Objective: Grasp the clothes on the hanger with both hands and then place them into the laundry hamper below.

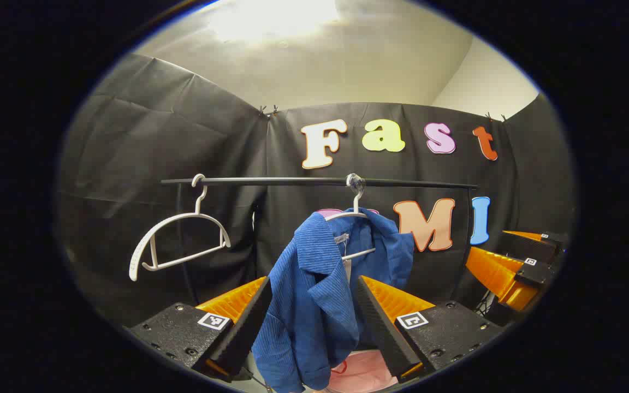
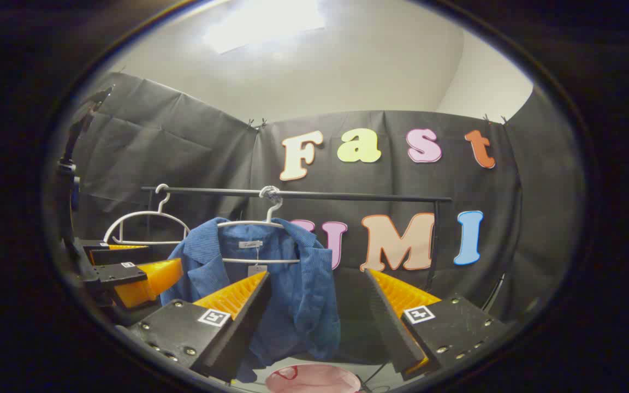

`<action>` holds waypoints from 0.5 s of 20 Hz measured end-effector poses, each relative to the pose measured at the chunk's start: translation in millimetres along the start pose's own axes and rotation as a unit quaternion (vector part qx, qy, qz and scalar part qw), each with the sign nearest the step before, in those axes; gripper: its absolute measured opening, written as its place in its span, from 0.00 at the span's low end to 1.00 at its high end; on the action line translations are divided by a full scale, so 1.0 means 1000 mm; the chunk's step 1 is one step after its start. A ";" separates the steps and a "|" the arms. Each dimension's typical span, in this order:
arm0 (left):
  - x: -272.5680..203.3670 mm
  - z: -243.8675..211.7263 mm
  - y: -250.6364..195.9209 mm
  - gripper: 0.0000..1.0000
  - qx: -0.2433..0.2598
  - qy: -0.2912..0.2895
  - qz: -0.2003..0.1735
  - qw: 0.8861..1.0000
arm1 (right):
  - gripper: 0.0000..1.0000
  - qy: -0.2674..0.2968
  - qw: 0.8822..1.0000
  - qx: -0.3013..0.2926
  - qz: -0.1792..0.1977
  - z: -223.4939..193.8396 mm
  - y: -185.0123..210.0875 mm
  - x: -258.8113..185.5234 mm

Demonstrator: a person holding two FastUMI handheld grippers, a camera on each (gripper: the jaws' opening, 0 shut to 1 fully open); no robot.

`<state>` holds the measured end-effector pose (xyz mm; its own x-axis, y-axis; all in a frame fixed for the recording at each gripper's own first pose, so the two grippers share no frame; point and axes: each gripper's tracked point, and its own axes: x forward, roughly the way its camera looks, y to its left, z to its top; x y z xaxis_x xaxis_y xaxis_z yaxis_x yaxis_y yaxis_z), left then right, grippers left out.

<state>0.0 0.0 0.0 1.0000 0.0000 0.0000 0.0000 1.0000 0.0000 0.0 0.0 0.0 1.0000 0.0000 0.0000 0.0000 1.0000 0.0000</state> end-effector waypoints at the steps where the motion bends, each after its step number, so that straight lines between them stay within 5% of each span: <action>1: 0.001 -0.002 0.001 0.94 0.001 0.002 0.004 1.000 | 0.96 0.001 1.000 -0.001 0.000 -0.001 -0.001 0.001; 10: 0.001 -0.015 0.005 0.94 -0.009 0.026 0.013 1.000 | 0.99 0.004 1.000 -0.001 -0.002 -0.005 -0.007 0.002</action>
<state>1.1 4.7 -14.6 0.9984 0.0252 -0.0513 -0.0261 0.9995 -0.0168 2.1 -6.9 -4.7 1.0000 -0.0039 -0.0089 0.0039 1.0000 -0.0029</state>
